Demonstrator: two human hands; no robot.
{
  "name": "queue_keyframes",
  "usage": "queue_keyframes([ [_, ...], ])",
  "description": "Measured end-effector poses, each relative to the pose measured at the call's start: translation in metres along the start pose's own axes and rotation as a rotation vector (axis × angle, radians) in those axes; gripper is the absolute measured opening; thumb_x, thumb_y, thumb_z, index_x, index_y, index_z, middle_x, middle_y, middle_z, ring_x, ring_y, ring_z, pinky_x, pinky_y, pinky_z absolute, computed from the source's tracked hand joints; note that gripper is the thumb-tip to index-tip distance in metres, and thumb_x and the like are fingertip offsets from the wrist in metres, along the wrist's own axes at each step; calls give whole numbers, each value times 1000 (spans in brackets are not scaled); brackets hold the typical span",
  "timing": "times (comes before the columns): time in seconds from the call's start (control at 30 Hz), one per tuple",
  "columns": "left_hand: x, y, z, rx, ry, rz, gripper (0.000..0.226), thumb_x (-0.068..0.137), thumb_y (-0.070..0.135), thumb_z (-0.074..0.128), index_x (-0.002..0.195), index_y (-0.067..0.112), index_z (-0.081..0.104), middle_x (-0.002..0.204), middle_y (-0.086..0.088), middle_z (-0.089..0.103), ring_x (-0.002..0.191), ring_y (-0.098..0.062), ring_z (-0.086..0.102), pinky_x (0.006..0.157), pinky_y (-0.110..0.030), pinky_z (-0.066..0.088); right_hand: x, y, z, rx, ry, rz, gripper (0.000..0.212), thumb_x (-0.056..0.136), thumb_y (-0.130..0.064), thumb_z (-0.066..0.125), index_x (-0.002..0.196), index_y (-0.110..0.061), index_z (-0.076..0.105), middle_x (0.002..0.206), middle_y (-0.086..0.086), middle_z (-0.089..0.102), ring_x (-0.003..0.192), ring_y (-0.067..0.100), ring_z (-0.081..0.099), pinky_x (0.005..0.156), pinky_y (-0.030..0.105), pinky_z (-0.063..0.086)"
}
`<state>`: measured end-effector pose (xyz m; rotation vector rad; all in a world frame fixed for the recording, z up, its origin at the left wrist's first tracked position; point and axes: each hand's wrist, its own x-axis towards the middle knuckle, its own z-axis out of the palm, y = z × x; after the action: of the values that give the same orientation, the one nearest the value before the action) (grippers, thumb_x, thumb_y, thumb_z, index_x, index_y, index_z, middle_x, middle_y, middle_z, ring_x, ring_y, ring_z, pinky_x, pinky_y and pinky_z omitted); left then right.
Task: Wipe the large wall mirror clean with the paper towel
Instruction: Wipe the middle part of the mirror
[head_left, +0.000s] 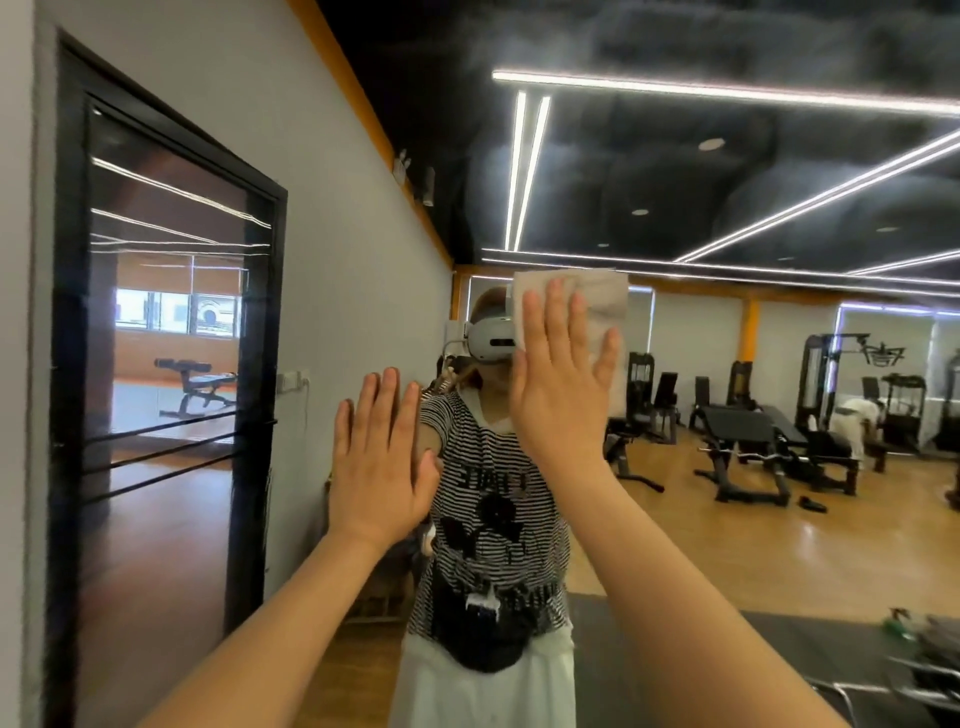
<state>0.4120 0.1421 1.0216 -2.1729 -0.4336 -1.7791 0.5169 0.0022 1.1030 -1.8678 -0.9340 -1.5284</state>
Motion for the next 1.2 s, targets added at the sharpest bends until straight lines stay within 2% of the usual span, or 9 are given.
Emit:
queue_keyframes([
  [0.1, -1, 0, 0, 4, -16, -5, 71, 87, 35, 35, 151, 7, 19, 157, -19, 21, 149, -19, -6, 119, -42, 1, -3, 43, -13, -68, -11, -82, 55, 102, -33, 24, 154, -18, 16, 160, 4, 11, 147, 17, 5, 118, 43, -2],
  [0.3, 0, 1, 0, -18, 0, -9, 71, 87, 34, 35, 150, 7, 20, 157, -17, 19, 150, -19, -6, 120, -42, 0, -4, 111, -46, -76, -43, 157, 56, 101, -40, 11, 154, -26, 0, 162, -3, -4, 145, 8, -13, 118, 37, -10],
  [0.53, -2, 3, 2, -10, 11, -10, 70, 87, 33, 35, 150, 7, 19, 158, -14, 14, 149, -25, 1, 119, -46, 5, 9, 61, -31, 22, 92, 524, 56, 104, -31, 19, 156, -22, 3, 163, 1, -3, 150, 21, -5, 118, 51, -6],
  [0.6, -2, 3, 2, -7, 11, -10, 70, 87, 33, 35, 150, 7, 19, 158, -15, 15, 149, -24, 2, 119, -46, 5, 15, 41, -27, 25, 83, 561, 56, 104, -31, 20, 156, -21, 0, 163, 2, -5, 150, 23, -6, 117, 54, -6],
  [0.77, -1, 3, 1, -22, 14, -9, 71, 87, 33, 37, 151, 8, 18, 158, -15, 15, 150, -22, -4, 119, -46, 4, 11, -23, -7, 12, -18, 236, 58, 103, -32, 18, 150, -25, -14, 159, 1, -20, 147, 21, -17, 114, 50, -14],
  [0.9, 0, 1, 0, -25, 9, 3, 70, 87, 34, 37, 150, 8, 22, 158, -12, 15, 150, -19, -5, 119, -44, 4, 1, -36, 9, -22, 26, 28, 56, 101, -31, 22, 154, -18, 13, 162, 8, 12, 148, 26, 7, 116, 52, -1],
  [1.03, 0, -1, 1, -32, 11, 2, 70, 86, 34, 38, 149, 7, 25, 157, -14, 18, 150, -20, -4, 119, -43, 3, 13, -18, -3, -112, 91, -136, 54, 96, -33, 32, 143, -9, 44, 145, 17, 45, 133, 30, 27, 109, 52, 17],
  [1.1, -1, 0, 0, -29, 5, 1, 70, 86, 34, 38, 149, 7, 24, 157, -13, 17, 149, -22, 2, 119, -43, 3, 19, -10, -8, -131, 84, -227, 53, 96, -33, 34, 139, -7, 49, 139, 20, 50, 127, 32, 31, 108, 50, 20],
  [1.2, -1, 0, 0, -21, 4, -1, 70, 86, 34, 39, 149, 8, 24, 157, -14, 18, 148, -22, 4, 119, -41, 2, 15, -1, -4, -109, 73, -256, 54, 99, -34, 30, 146, -9, 41, 148, 19, 41, 136, 31, 24, 112, 51, 16],
])
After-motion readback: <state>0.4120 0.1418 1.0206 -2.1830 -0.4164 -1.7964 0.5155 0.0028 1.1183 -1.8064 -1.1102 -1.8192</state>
